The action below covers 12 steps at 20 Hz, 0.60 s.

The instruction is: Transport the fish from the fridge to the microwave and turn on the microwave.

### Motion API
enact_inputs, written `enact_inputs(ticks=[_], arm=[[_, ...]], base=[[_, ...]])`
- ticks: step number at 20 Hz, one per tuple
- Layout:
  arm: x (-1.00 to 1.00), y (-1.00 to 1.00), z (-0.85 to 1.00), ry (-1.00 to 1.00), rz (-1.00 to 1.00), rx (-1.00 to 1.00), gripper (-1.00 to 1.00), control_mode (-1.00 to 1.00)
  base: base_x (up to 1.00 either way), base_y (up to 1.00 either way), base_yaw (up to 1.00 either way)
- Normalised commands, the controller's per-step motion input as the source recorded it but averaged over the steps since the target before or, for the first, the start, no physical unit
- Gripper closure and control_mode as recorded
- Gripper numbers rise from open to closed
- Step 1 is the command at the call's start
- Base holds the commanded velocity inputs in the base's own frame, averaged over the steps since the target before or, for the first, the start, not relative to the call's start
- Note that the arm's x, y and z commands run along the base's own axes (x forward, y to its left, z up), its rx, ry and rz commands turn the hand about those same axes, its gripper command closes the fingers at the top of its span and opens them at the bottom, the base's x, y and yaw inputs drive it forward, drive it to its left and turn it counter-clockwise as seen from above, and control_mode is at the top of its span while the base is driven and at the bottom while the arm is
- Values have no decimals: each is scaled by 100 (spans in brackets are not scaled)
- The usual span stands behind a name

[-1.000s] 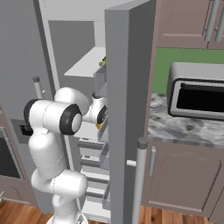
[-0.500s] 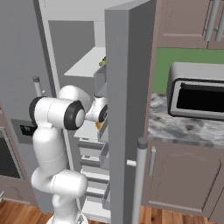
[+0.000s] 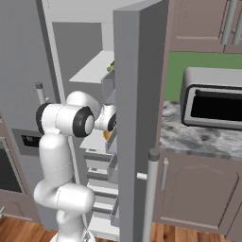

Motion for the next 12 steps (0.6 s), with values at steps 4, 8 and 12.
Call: enact_inputs(ticks=[4,8,12], arm=[[13,0,-15,0,0,0,-100,-100],[14,0,-13,0,0,0,-100,-100],[14,0,-14,0,0,0,-100,-100]], base=[[0,0,0],[0,0,0],[0,0,0]])
